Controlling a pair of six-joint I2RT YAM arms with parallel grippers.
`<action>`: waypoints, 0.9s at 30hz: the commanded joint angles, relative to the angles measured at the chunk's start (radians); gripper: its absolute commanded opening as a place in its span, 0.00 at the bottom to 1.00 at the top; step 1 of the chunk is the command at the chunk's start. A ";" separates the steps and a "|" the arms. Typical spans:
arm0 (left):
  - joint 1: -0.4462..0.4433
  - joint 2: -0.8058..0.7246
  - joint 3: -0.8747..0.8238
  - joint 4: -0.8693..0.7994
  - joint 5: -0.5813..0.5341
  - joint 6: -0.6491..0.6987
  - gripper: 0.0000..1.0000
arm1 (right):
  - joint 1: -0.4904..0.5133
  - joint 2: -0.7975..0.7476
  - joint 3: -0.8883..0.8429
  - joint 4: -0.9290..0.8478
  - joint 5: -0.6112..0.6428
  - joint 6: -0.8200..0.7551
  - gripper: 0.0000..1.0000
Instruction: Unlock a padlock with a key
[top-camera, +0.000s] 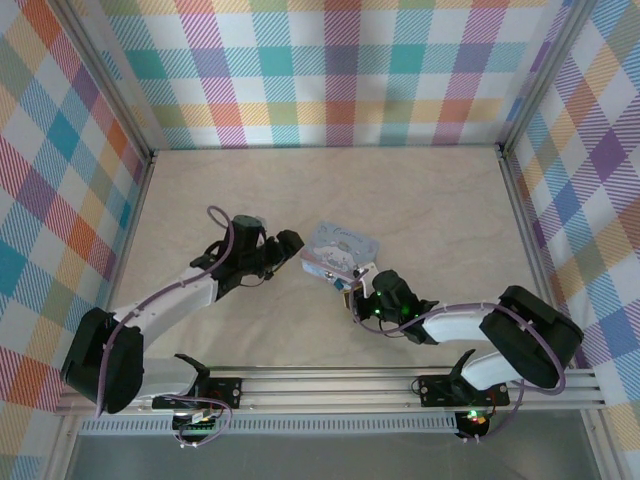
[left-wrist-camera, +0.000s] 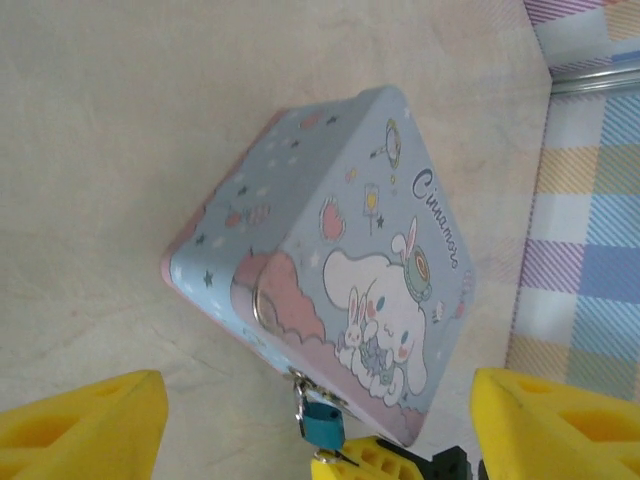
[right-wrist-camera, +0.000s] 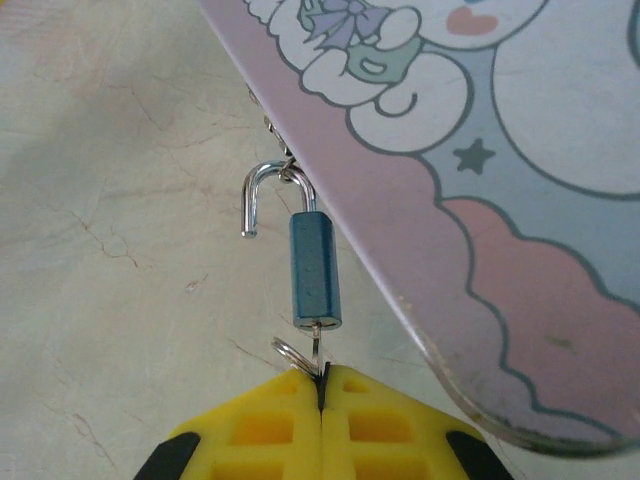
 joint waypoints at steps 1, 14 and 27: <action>0.009 0.059 0.101 -0.144 -0.027 0.182 0.79 | -0.038 0.027 0.006 -0.011 -0.117 0.067 0.00; 0.008 0.352 0.281 -0.137 0.086 0.289 0.79 | -0.085 0.091 0.016 -0.013 -0.149 0.091 0.00; 0.005 0.424 0.258 -0.151 0.109 0.299 0.78 | -0.111 0.091 0.002 0.004 -0.174 0.099 0.04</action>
